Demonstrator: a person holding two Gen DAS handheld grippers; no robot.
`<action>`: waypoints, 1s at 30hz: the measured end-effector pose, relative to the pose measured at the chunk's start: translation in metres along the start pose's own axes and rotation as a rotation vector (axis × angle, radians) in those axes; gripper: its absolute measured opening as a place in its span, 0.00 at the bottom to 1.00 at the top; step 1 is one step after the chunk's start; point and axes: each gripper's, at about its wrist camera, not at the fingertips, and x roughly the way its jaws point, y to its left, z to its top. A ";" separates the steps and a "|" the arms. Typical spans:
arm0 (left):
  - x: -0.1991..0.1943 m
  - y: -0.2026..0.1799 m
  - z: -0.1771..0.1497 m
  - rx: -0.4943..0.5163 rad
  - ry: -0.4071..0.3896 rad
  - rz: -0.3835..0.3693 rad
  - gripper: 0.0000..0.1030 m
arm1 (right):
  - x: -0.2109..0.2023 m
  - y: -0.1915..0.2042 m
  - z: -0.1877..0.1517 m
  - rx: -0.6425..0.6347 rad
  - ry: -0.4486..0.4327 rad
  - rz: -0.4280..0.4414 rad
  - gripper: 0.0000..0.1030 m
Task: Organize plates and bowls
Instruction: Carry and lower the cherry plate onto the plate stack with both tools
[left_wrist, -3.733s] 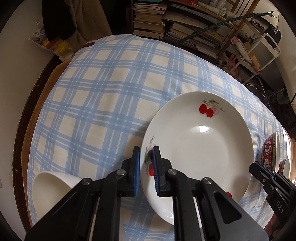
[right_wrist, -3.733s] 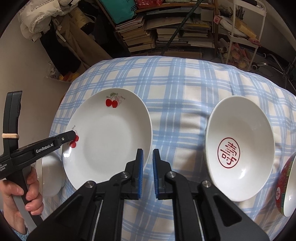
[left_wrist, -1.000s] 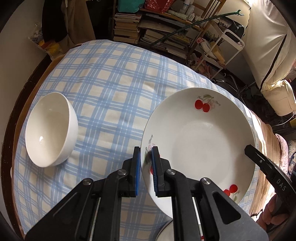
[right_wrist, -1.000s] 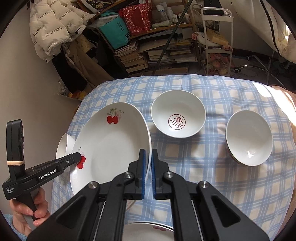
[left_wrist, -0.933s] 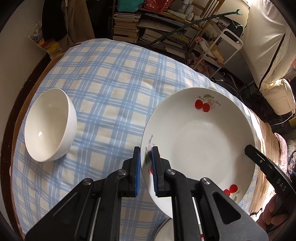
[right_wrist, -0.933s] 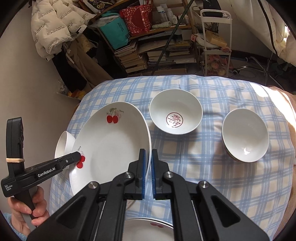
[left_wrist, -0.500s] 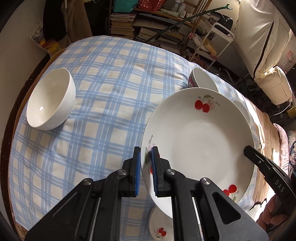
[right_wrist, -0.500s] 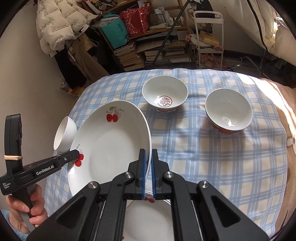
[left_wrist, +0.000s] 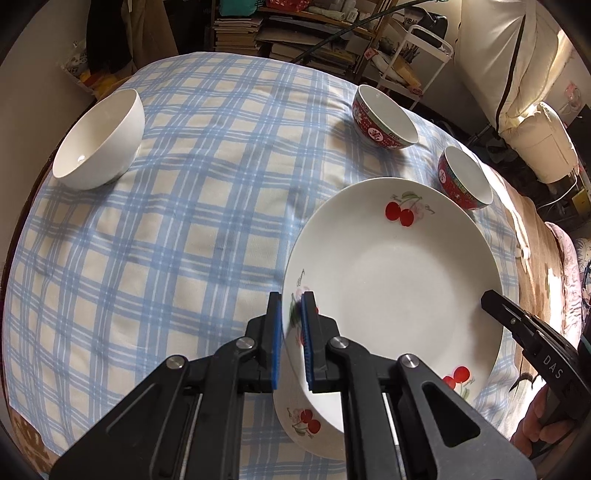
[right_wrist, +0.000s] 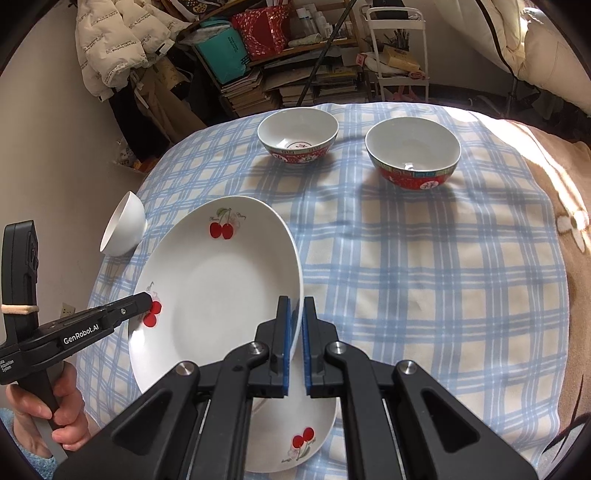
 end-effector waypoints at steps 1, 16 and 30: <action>-0.001 -0.001 -0.003 0.005 0.001 0.004 0.09 | -0.001 -0.003 -0.004 0.003 0.003 0.006 0.07; 0.010 -0.004 -0.028 0.042 0.015 0.034 0.10 | 0.024 -0.023 -0.041 0.042 0.085 0.028 0.08; 0.036 0.008 -0.040 0.035 0.048 0.011 0.11 | 0.034 -0.019 -0.051 0.009 0.091 0.004 0.07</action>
